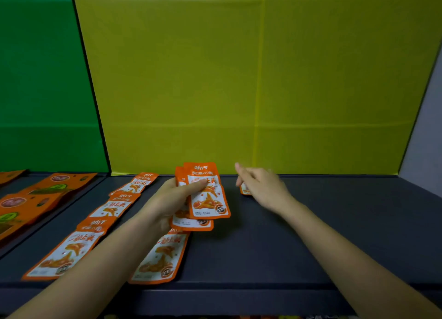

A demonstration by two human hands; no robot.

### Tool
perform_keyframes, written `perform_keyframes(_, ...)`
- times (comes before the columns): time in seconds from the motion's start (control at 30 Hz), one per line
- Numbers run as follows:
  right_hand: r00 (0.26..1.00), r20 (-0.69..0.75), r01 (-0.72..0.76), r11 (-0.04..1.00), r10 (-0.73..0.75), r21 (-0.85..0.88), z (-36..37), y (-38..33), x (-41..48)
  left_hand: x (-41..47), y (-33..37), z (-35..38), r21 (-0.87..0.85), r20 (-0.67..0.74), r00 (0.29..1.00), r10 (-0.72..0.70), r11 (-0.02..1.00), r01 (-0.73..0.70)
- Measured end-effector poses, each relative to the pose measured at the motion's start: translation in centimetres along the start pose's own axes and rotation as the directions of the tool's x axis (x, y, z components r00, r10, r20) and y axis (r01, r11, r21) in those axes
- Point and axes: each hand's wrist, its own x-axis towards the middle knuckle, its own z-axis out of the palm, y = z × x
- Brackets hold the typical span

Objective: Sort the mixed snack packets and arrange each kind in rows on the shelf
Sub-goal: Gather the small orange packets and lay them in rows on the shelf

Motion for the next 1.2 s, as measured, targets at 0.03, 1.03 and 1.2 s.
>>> perform_keyframes(0.03,0.998,0.061,-0.007,0.991,-0.002,0.137,0.3,-0.6,-0.7,0.0,0.0,0.4,0.004,0.004,1.000,-0.001,1.000,0.001)
perform_keyframes(1.03,0.967,0.009,-0.247,0.940,0.256,-0.236,-0.3,5.5,-2.9,-1.7,-3.6,5.9,0.260,0.154,0.988,-0.015,0.965,-0.026)
perform_keyframes(1.2,0.969,0.005,-0.236,0.933,0.246,-0.271,-0.2,5.7,-3.0,-0.9,-4.7,7.1,0.459,0.097,0.989,0.110,0.877,-0.142)
